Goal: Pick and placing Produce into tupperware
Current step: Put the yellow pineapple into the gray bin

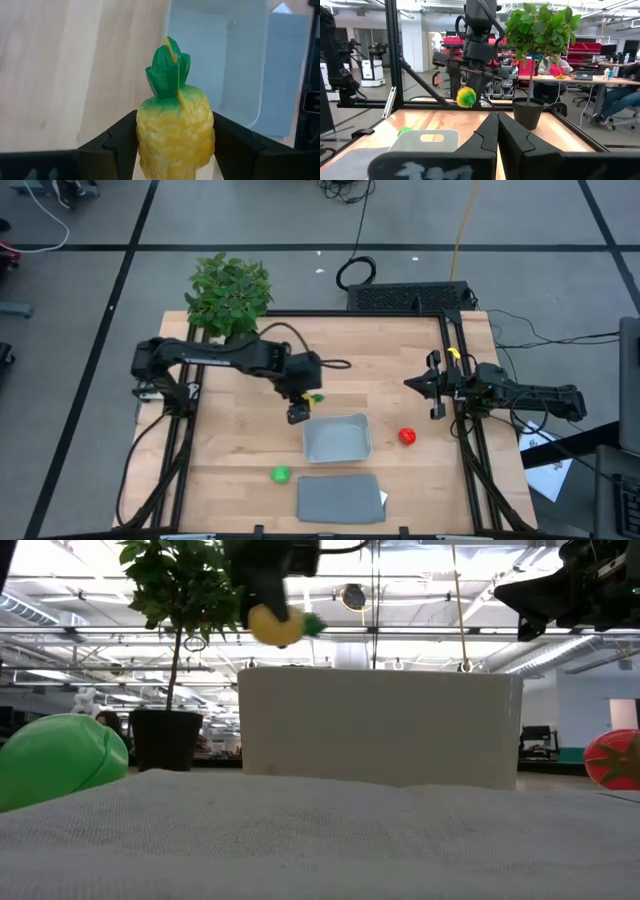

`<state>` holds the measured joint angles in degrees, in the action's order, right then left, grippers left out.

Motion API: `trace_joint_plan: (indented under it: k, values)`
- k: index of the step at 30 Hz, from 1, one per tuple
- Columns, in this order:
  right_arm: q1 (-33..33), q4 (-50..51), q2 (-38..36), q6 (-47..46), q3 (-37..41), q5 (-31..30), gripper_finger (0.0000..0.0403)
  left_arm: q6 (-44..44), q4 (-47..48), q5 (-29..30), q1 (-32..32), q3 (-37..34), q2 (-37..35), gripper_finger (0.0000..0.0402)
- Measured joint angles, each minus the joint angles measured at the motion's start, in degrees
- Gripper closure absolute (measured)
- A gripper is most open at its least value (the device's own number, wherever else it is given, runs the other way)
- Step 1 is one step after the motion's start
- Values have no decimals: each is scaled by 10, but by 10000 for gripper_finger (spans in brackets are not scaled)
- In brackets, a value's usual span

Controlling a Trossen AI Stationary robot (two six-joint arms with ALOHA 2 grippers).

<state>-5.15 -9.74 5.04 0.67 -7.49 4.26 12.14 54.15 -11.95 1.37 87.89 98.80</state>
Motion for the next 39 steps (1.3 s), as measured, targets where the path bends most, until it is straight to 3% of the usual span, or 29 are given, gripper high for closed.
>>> trace_joint_plan:
  k: [9, 14, 24, 32, 39]
  values:
    - [0, -6, 2, 0, 0, 0, 403, -106, 12, -31, -1, 155, 114, 188]
    - [0, -7, 2, 0, 0, 0, 403, -175, 19, -31, -5, 206, 162, 188]
    - [0, -7, 2, 0, 0, 0, 403, -360, 28, -27, -42, 214, 231, 188]
    - [0, -7, 2, 0, 0, 0, 403, -523, 21, 33, -65, 214, 247, 188]
    - [0, -8, 7, 0, 0, 0, 403, -581, 9, 48, -65, 214, 269, 188]
